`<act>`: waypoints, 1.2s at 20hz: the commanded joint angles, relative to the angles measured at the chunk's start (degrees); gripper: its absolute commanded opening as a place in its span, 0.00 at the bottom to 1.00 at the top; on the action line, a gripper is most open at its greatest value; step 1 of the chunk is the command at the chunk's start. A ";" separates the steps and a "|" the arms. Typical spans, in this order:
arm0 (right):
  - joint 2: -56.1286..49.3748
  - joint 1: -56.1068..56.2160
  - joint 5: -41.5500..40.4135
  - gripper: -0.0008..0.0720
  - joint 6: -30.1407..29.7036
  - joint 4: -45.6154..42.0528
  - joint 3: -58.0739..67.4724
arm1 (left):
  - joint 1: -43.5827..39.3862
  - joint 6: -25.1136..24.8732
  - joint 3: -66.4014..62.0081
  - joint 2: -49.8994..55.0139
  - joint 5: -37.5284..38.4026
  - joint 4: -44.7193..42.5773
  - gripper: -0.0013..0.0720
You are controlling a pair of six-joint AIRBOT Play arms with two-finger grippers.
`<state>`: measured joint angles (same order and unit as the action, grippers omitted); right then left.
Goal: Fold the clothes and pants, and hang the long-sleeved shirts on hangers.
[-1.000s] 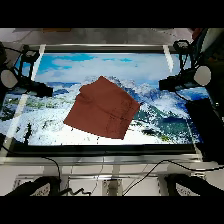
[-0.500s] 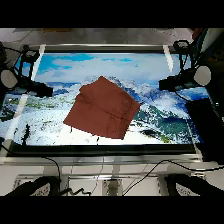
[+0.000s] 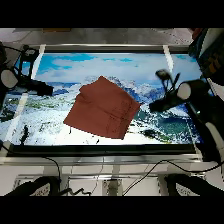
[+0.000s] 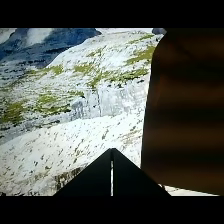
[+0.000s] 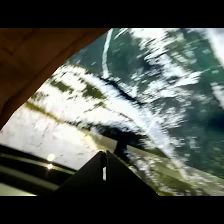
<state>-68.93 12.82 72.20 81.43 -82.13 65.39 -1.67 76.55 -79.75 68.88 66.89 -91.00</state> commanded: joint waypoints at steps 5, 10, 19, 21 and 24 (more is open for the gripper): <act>-0.35 0.07 -22.38 0.60 -13.62 38.99 -27.39 | 2.78 0.50 0.61 6.80 -0.24 -0.44 0.08; -6.14 0.09 -22.25 0.75 -12.09 46.90 -28.00 | 8.04 4.15 5.35 11.58 1.22 5.01 0.43; -17.14 0.09 -18.23 0.67 -15.23 59.63 -28.00 | 15.43 -5.31 14.78 13.00 1.51 21.42 0.56; -17.64 0.33 -17.64 0.63 -16.26 60.98 -28.00 | 15.37 -7.30 17.16 13.64 1.49 23.06 0.56; -17.68 2.84 -18.29 0.52 -16.48 61.18 -28.00 | 15.37 -8.15 19.74 15.87 1.46 25.35 0.56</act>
<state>-85.93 14.06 54.02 65.63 -22.55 37.41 13.39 70.35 -62.57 83.18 68.23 -68.95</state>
